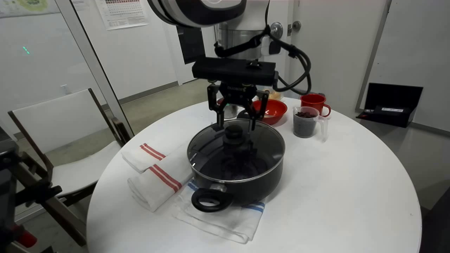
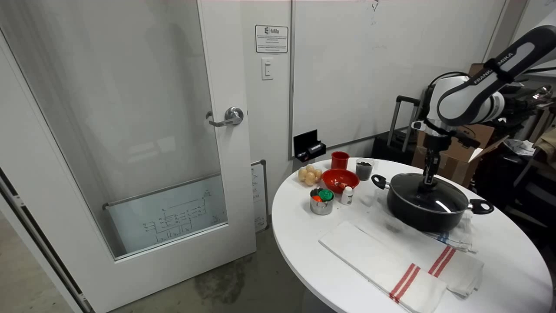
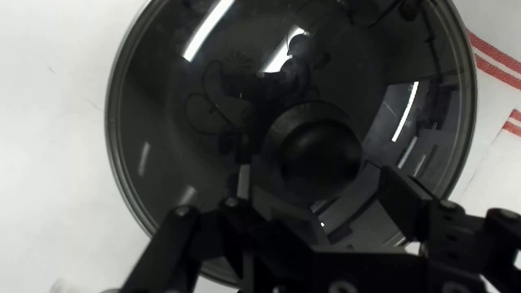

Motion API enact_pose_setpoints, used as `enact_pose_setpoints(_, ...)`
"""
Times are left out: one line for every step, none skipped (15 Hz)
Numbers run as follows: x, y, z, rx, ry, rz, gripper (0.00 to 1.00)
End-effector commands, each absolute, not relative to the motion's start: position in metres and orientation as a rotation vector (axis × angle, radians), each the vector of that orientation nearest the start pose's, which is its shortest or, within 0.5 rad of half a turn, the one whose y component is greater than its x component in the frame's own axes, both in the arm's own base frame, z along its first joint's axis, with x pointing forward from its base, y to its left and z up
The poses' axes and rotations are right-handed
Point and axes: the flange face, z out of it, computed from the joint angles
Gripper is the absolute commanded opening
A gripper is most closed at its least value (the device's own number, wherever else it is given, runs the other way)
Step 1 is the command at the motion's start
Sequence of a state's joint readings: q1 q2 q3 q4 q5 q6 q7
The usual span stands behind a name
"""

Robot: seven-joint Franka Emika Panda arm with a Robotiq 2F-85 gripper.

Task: Put the glass lid on the black pot.

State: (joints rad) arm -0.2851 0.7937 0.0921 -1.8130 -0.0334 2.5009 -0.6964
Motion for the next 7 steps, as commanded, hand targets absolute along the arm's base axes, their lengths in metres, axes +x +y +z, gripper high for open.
enact_pose_setpoints(0.618,-0.119,0.111,-2.967,-0.784,0.071,1.00)
enact_pose_setpoints(0.618,-0.118,0.115,-2.972,-0.787,0.062,1.00)
enact_pose_setpoints(0.619,-0.118,0.117,-2.974,-0.786,0.059,1.00)
enact_pose_setpoints(0.619,-0.117,0.120,-2.976,-0.788,0.052,1.00)
enact_pose_setpoints(0.620,-0.117,0.123,-2.977,-0.789,0.043,1.00)
enact_pose_setpoints(0.620,-0.117,0.125,-2.978,-0.790,0.039,1.00)
enact_pose_setpoints(0.620,-0.117,0.127,-2.980,-0.787,0.037,1.00)
